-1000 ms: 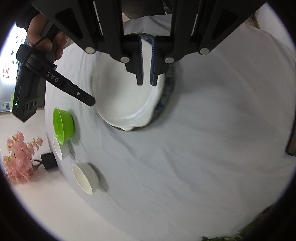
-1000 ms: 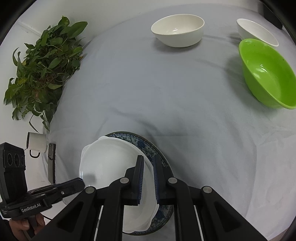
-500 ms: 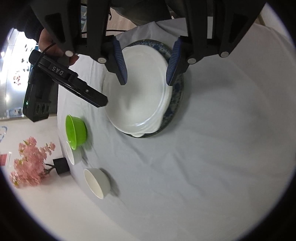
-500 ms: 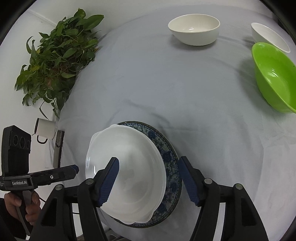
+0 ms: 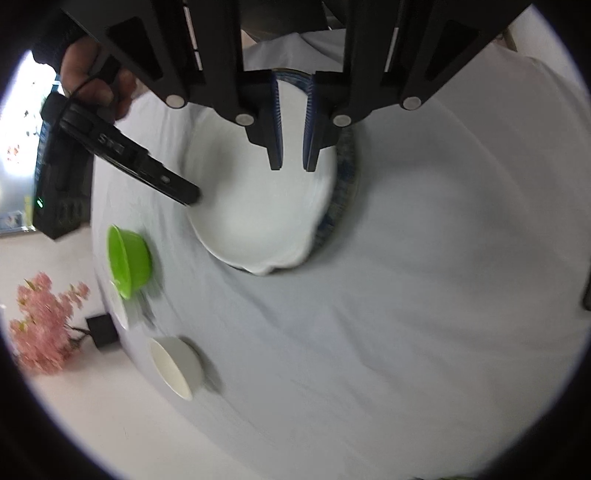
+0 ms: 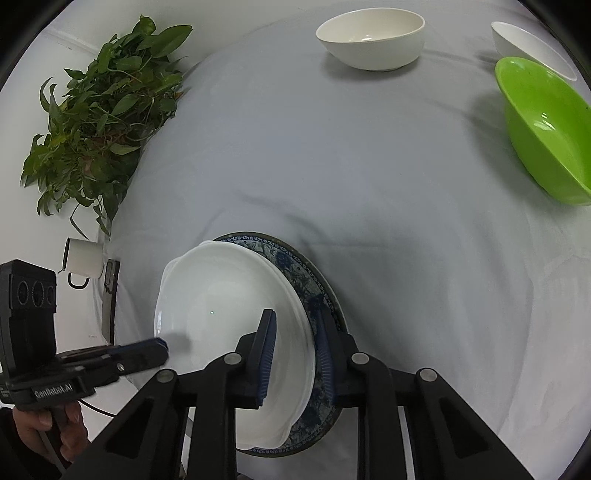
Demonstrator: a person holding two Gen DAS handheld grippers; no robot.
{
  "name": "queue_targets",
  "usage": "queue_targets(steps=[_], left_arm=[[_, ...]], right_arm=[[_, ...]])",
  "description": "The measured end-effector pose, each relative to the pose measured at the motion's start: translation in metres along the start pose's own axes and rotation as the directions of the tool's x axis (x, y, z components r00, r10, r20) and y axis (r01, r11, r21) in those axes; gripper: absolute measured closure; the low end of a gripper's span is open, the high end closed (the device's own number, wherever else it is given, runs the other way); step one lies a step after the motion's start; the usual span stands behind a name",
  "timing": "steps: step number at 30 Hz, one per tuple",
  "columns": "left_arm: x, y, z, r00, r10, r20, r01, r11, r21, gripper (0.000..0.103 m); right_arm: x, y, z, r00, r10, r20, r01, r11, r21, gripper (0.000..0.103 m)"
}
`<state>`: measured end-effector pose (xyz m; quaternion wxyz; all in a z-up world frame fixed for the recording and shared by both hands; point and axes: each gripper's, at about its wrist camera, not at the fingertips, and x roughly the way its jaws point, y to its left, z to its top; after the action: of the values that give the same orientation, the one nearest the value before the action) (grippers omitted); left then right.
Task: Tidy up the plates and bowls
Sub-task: 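Open both tools and lift them away from the plate stack rim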
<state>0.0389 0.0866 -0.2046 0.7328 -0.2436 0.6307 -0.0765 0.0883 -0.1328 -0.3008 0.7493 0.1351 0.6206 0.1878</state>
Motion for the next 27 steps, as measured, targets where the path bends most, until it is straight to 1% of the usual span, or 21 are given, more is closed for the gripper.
queue_targets(steps=[1, 3, 5, 7, 10, 14, 17, 19, 20, 21, 22, 24, 25, 26, 27], left_arm=[[-0.001, 0.004, 0.002, 1.000, 0.016, 0.003, -0.016, 1.000, -0.010, 0.093], [0.001, 0.010, 0.005, 1.000, 0.016, -0.018, -0.016, 1.000, -0.022, 0.093], [0.006, 0.008, 0.007, 0.999, 0.005, -0.037, -0.005, 1.000, 0.001, 0.093], [0.008, 0.004, 0.007, 0.999, 0.018, -0.037, -0.016, 0.999, 0.033, 0.093], [0.011, 0.005, 0.008, 0.999, 0.005, -0.048, -0.003, 1.000, 0.027, 0.093], [0.011, 0.004, 0.007, 0.998, 0.004, -0.059, -0.001, 0.999, 0.050, 0.093], [0.009, 0.003, 0.008, 0.998, 0.028, -0.055, -0.025, 0.998, 0.052, 0.093], [0.000, 0.006, 0.010, 0.999, 0.045, -0.028, -0.043, 0.998, 0.049, 0.093], [-0.005, 0.007, 0.011, 0.999, 0.045, -0.014, -0.045, 0.998, 0.044, 0.093], [-0.013, 0.008, 0.013, 0.999, 0.049, 0.007, -0.050, 0.998, 0.042, 0.093], [-0.021, 0.006, 0.015, 0.997, 0.066, 0.033, -0.067, 0.996, 0.050, 0.089], [-0.042, -0.001, 0.021, 0.988, 0.111, 0.106, -0.120, 0.989, 0.087, 0.085], [-0.053, -0.007, 0.023, 0.978, 0.136, 0.155, -0.155, 0.981, 0.115, 0.074], [-0.063, -0.013, 0.024, 0.967, 0.151, 0.203, -0.180, 0.974, 0.136, 0.054], [-0.075, -0.018, 0.025, 0.953, 0.161, 0.257, -0.204, 0.967, 0.152, 0.043]], right_arm=[[-0.002, -0.001, 0.000, 1.000, 0.001, 0.006, -0.001, 1.000, 0.001, 0.081], [-0.007, -0.002, 0.000, 1.000, 0.004, 0.019, -0.004, 1.000, 0.000, 0.080], [-0.009, -0.001, -0.001, 1.000, 0.006, 0.016, -0.006, 1.000, -0.015, 0.079], [-0.007, 0.001, -0.002, 1.000, 0.015, 0.005, -0.014, 0.999, -0.029, 0.079], [-0.007, 0.004, -0.003, 1.000, 0.004, 0.006, -0.004, 0.999, -0.034, 0.077], [-0.004, 0.000, -0.005, 1.000, -0.001, -0.005, 0.001, 1.000, -0.016, 0.077], [-0.005, 0.000, -0.006, 1.000, 0.009, -0.004, -0.009, 1.000, -0.023, 0.077], [-0.009, 0.001, -0.006, 1.000, 0.001, 0.009, -0.001, 1.000, -0.030, 0.077], [-0.013, 0.002, -0.005, 1.000, -0.005, 0.017, 0.005, 1.000, -0.030, 0.074], [-0.018, 0.002, -0.004, 1.000, -0.010, 0.029, 0.011, 0.999, -0.031, 0.066], [-0.025, 0.004, -0.003, 0.999, -0.020, 0.051, 0.022, 0.999, -0.032, 0.059], [-0.043, 0.005, -0.001, 0.994, -0.039, 0.101, 0.041, 0.999, -0.024, 0.029], [-0.054, 0.006, 0.000, 0.990, -0.046, 0.130, 0.048, 0.999, -0.015, 0.022], [-0.065, 0.006, 0.002, 0.986, -0.048, 0.159, 0.050, 0.999, -0.006, 0.012], [-0.075, 0.006, 0.002, 0.982, -0.051, 0.181, 0.052, 0.999, 0.000, 0.011]])
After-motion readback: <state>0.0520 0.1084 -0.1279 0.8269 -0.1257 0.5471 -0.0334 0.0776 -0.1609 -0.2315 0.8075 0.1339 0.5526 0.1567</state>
